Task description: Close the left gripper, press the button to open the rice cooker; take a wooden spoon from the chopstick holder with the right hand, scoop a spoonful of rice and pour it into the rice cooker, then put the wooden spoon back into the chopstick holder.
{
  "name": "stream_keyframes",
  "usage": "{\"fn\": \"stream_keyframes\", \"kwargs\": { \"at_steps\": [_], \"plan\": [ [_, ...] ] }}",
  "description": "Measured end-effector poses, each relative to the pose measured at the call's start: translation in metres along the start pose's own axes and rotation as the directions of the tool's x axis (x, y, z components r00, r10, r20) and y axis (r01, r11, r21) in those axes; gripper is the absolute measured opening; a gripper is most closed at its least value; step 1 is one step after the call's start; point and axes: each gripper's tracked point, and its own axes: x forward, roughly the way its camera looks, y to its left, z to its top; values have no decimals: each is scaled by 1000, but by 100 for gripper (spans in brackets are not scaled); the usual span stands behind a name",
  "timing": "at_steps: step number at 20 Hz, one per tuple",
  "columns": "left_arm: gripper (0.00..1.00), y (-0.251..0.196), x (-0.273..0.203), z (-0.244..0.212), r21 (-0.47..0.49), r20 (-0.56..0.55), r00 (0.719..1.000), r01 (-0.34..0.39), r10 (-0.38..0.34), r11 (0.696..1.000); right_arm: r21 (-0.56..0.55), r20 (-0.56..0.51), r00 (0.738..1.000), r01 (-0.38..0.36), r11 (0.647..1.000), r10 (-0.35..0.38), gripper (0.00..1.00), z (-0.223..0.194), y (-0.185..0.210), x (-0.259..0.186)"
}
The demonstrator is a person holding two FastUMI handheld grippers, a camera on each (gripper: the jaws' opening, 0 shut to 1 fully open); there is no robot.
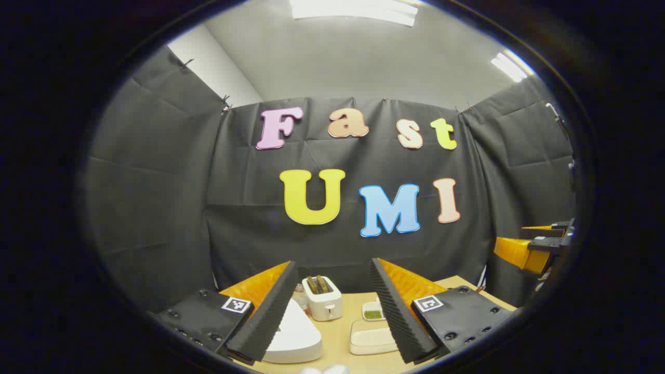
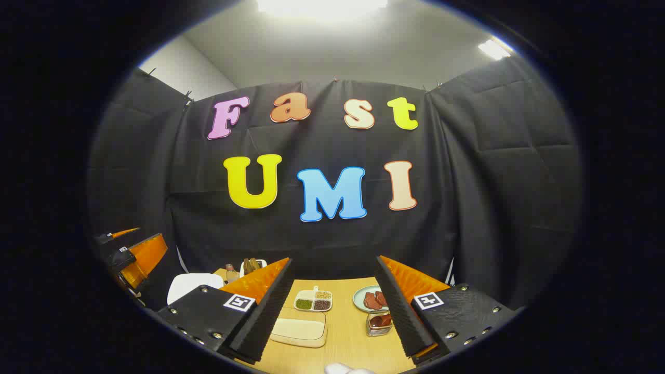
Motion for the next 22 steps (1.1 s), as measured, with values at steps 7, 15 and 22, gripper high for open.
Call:
{"fn": "stream_keyframes", "kwargs": {
  "at_steps": [7,15,22],
  "plan": [
    [97,-3,3,-3,-11,-5,1000,3,-3,1000,-21,27,1000,11,1000,-11,95,14,0,-2],
    [97,-1,1,3,-9,11,1000,-6,6,1000,-58,45,999,-2,998,4,95,20,9,-6],
    [97,2,-2,1,1,3,1000,-27,27,1000,-60,39,999,2,998,0,94,19,9,-11]
  ]
}}
